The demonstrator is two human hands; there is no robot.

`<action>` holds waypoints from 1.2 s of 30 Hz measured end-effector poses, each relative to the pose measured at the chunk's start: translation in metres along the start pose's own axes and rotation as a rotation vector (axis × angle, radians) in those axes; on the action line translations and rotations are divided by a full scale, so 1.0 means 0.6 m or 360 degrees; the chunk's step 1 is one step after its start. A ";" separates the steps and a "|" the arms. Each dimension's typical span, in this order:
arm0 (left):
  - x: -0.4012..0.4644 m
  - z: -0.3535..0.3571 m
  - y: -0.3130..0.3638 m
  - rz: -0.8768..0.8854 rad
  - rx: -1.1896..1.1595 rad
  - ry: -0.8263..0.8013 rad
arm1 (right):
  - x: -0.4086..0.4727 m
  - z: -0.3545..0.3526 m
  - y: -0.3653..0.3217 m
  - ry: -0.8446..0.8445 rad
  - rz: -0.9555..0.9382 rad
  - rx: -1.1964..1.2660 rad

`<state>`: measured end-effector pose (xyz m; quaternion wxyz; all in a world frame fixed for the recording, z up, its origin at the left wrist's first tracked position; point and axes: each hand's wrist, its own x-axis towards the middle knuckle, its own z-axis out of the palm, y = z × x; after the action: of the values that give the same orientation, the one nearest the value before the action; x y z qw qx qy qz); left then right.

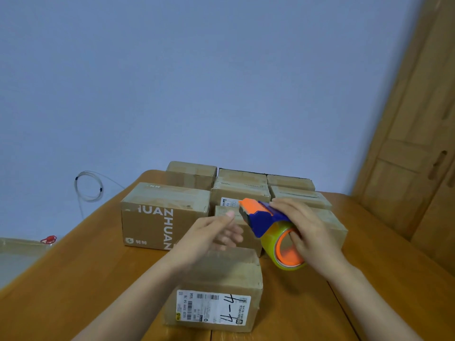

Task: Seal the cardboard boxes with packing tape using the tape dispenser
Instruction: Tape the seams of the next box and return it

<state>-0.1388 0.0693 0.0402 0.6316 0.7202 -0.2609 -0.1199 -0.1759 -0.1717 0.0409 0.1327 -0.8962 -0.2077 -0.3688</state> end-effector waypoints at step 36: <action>-0.014 -0.054 -0.007 -0.0220 -0.0862 -0.0298 | 0.026 0.022 -0.046 0.0029 -0.0073 0.0046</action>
<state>-0.1287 0.1013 0.0405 0.7643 0.5273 -0.2270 -0.2939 -0.1709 -0.1378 0.0455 0.1391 -0.8858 -0.2323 -0.3768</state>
